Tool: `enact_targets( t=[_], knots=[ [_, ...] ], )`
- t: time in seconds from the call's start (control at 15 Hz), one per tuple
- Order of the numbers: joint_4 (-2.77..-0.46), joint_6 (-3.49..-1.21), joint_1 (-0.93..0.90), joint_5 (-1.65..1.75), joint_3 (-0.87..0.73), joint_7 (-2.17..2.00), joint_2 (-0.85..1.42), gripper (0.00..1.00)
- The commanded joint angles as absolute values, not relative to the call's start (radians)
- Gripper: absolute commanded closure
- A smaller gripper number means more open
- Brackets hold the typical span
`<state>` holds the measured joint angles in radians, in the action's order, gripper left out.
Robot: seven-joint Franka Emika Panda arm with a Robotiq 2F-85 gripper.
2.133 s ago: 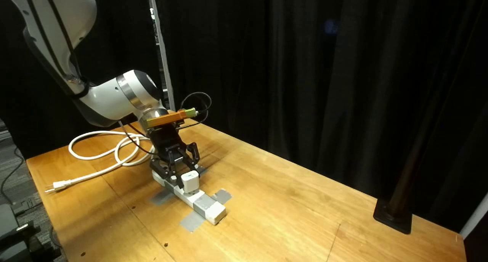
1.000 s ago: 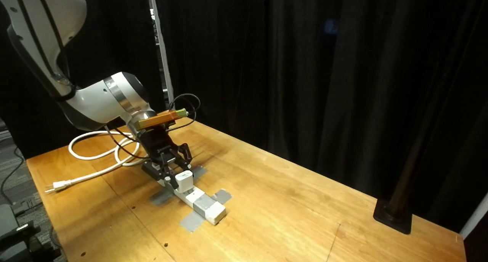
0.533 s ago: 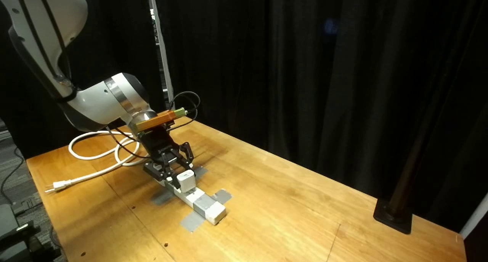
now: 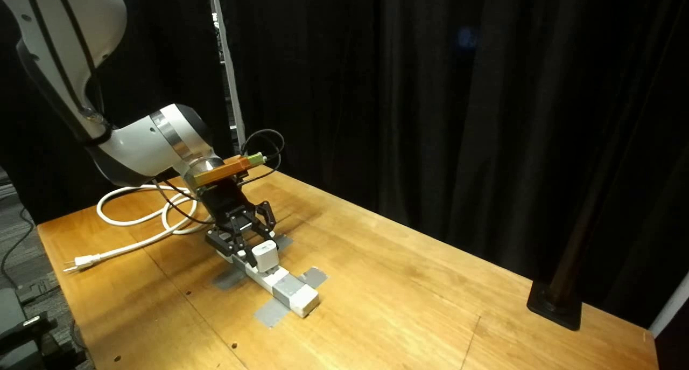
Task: Move the charging adaptor backwards, place the adaptor on the extension cable
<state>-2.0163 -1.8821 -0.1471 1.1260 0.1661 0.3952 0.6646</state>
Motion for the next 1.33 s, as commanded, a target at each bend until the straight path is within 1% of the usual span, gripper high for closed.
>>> enact_targets(
  t=[0.0, 0.4, 0.93, 1.27],
  knots=[
    [-1.97, -1.885, -0.147, 1.136, 0.161, 0.396, 0.722, 0.77],
    [-1.925, -1.843, -0.148, 1.122, 0.163, 0.426, 0.758, 0.77],
    [-1.816, -1.777, -0.106, 1.03, 0.165, 0.604, 0.821, 0.77],
    [-1.829, -1.774, -0.099, 1.039, 0.149, 0.558, 0.834, 0.77]
  ],
)
